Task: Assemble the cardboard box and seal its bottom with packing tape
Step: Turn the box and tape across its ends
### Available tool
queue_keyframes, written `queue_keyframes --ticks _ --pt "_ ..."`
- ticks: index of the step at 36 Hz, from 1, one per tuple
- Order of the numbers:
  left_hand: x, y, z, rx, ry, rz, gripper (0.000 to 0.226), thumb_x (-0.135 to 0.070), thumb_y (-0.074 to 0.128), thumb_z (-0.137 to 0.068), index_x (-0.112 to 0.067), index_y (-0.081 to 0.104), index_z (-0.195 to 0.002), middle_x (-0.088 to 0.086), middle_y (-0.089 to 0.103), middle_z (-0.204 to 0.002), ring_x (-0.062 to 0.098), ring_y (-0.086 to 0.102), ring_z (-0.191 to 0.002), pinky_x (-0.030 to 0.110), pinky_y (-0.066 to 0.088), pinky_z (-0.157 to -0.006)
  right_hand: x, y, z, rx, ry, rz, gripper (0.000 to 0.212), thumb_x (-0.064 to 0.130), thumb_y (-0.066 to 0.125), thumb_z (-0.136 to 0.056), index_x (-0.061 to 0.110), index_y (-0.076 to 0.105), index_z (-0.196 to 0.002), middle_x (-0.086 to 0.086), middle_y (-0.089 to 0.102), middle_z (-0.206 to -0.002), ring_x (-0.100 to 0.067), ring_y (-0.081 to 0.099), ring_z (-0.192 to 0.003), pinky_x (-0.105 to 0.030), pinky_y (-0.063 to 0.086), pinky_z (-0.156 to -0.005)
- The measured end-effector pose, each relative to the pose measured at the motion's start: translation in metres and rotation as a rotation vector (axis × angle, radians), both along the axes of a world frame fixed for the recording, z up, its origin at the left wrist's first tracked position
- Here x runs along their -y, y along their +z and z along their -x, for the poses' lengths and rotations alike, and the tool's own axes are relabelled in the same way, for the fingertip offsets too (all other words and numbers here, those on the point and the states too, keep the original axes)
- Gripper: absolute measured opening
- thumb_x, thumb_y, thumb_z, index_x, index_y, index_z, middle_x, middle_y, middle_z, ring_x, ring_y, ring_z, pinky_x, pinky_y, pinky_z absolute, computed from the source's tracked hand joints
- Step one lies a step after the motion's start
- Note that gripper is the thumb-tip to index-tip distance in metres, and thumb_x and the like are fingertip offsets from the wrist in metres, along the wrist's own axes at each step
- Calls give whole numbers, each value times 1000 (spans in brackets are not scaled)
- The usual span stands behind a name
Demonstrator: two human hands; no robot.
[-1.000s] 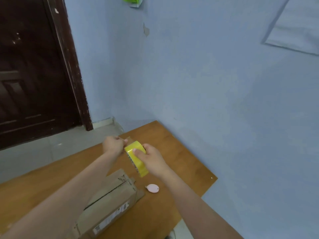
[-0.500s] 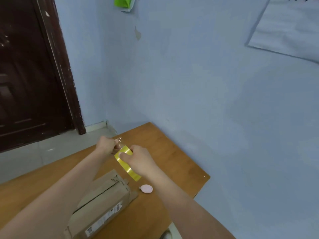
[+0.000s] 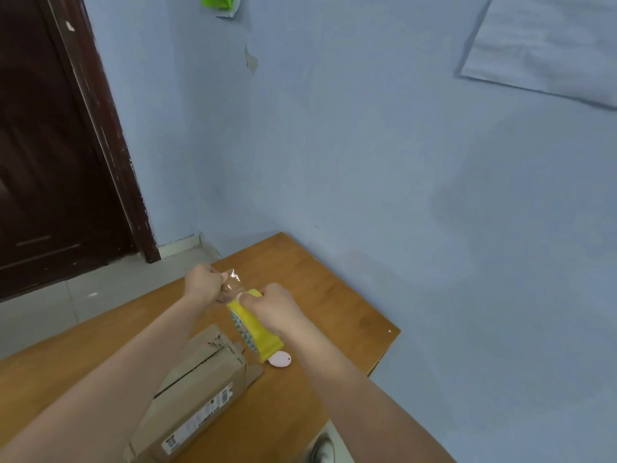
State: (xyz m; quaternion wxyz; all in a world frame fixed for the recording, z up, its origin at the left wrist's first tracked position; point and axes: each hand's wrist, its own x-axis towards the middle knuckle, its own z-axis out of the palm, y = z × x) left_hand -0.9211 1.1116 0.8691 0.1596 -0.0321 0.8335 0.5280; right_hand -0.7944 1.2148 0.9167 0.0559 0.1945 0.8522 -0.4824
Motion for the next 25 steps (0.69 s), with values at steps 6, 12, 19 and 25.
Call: queue_keyframes --ticks 6,12,19,25 --pt "-9 -4 -10 -97 11 90 16 -8 56 -94 2 58 -81 7 55 -56 16 51 -47 18 36 -31 3 9 -2 19 31 -51 32 41 52 -91 11 43 -83 1 45 -70 -19 50 -60 -30 36 -50" --pt "-14 -11 -14 -143 24 89 18 -3 57 -91 1 59 -73 4 52 -50 13 48 -45 12 30 -28 3 8 -5 53 31 -80 34 42 51 -91 10 44 -92 -1 47 -77 -21 50 -68 -30 36 -55" --pt "-8 -22 -13 -86 103 24 15 -7 56 -93 -2 55 -79 11 58 -61 19 56 -48 24 39 -42 2 0 0 109 31 -44 53 42 51 -91 1 47 -124 -7 55 -95 -21 51 -76 -27 33 -49" --pt "5 -23 -1 -60 116 -36 14 -13 55 -95 -1 59 -88 16 64 -70 27 61 -57 39 56 -60 -12 -4 -1 26 76 184 31 40 58 -90 17 55 -70 7 57 -63 -6 55 -53 -18 40 -45"
